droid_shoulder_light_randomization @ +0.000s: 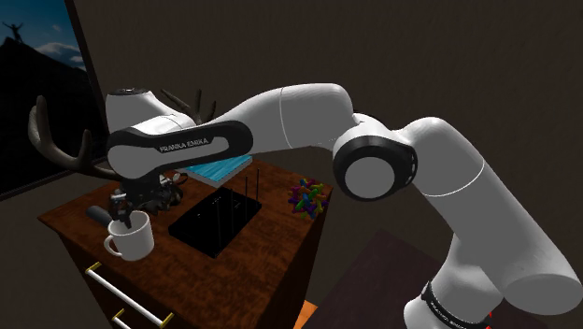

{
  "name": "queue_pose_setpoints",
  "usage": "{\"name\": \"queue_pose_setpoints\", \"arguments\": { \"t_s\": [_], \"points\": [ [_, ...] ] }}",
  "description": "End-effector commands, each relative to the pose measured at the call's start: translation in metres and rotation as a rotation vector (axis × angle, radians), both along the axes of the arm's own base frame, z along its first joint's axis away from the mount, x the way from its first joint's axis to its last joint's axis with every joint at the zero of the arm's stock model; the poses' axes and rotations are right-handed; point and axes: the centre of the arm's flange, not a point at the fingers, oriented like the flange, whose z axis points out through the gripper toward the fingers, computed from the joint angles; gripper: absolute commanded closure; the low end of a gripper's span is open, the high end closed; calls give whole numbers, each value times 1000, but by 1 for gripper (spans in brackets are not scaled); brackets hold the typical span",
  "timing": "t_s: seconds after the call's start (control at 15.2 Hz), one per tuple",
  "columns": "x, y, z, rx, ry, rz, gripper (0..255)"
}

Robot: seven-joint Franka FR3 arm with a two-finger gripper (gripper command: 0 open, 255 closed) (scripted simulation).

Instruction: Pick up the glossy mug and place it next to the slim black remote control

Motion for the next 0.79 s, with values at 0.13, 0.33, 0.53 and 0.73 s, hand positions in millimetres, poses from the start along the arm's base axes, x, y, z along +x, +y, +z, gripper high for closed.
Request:
{"name": "queue_pose_setpoints", "arguments": {
  "t_s": [0.13, 0.33, 0.53, 0.73],
  "points": [
    [-2, -3, 40, 0, 0, 0, 0],
    [-3, -4, 50, 0, 0, 0, 0],
    [-3, -4, 50, 0, 0, 0, 0],
    [-3, -4, 50, 0, 0, 0, 0]
  ]
}}
